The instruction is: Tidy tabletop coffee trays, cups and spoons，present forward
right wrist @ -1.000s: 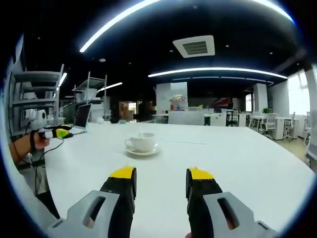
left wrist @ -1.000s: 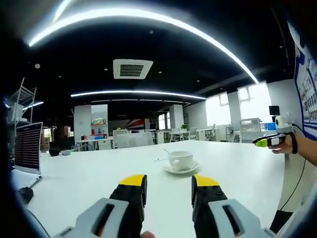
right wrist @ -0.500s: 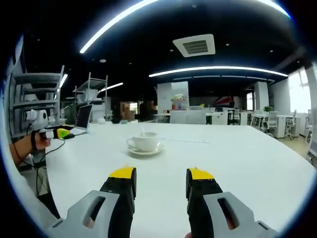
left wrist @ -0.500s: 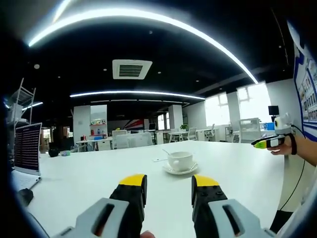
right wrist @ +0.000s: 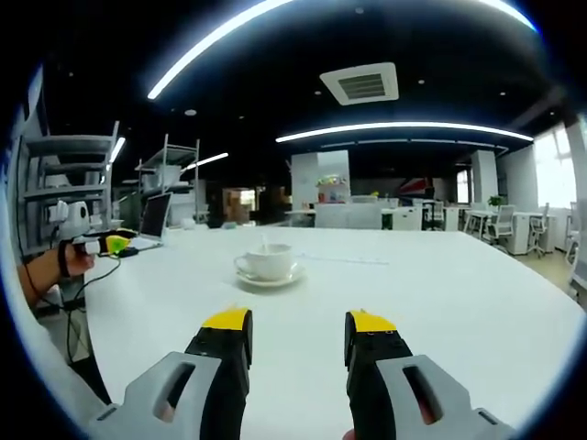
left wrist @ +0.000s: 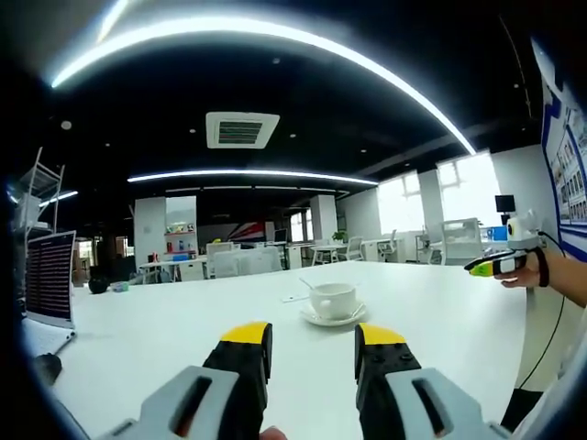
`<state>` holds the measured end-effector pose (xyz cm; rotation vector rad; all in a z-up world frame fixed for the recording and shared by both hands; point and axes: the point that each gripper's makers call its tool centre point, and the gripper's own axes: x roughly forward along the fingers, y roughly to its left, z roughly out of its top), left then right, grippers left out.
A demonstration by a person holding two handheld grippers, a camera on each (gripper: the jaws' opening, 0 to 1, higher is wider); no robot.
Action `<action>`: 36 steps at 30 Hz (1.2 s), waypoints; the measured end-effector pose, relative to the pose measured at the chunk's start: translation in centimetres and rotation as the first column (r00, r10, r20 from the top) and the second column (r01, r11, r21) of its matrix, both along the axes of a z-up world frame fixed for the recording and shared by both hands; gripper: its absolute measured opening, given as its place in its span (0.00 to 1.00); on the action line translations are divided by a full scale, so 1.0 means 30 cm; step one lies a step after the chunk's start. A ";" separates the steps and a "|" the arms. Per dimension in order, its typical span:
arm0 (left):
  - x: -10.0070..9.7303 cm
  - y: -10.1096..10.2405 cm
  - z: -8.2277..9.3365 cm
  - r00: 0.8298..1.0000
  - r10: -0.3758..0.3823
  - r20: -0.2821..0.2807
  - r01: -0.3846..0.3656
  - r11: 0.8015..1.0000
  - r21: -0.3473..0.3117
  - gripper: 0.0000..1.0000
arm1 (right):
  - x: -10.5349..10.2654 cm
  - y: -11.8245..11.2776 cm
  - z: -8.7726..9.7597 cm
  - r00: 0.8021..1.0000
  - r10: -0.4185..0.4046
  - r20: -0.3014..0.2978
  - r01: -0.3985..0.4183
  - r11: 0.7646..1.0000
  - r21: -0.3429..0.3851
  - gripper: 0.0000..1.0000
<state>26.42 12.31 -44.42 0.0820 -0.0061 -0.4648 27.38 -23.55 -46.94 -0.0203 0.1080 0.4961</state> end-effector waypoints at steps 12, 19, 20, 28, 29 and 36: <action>0.001 -0.001 -0.006 1.000 -0.002 -0.006 0.002 1.000 -0.001 0.37 | -0.003 0.001 -0.001 1.000 0.004 -0.001 -0.004 1.000 -0.003 0.40; -0.001 0.000 -0.004 1.000 -0.003 -0.006 0.003 1.000 -0.001 0.37 | -0.003 0.003 0.000 1.000 0.005 0.000 -0.005 1.000 -0.006 0.40; -0.001 0.001 -0.003 1.000 -0.002 -0.006 0.002 1.000 -0.001 0.37 | -0.003 0.003 0.001 1.000 0.005 0.001 -0.005 1.000 -0.004 0.40; -0.002 0.003 0.004 1.000 -0.003 -0.002 0.003 1.000 -0.003 0.37 | -0.004 0.008 0.004 1.000 0.006 0.003 -0.006 1.000 -0.004 0.40; -0.002 0.003 0.005 1.000 -0.003 -0.001 0.003 1.000 -0.005 0.37 | -0.005 0.009 0.005 1.000 0.007 0.004 -0.007 1.000 -0.003 0.40; -0.005 0.003 0.014 1.000 -0.005 0.006 0.005 1.000 -0.009 0.37 | -0.009 0.012 0.007 1.000 0.008 0.005 -0.008 1.000 -0.006 0.40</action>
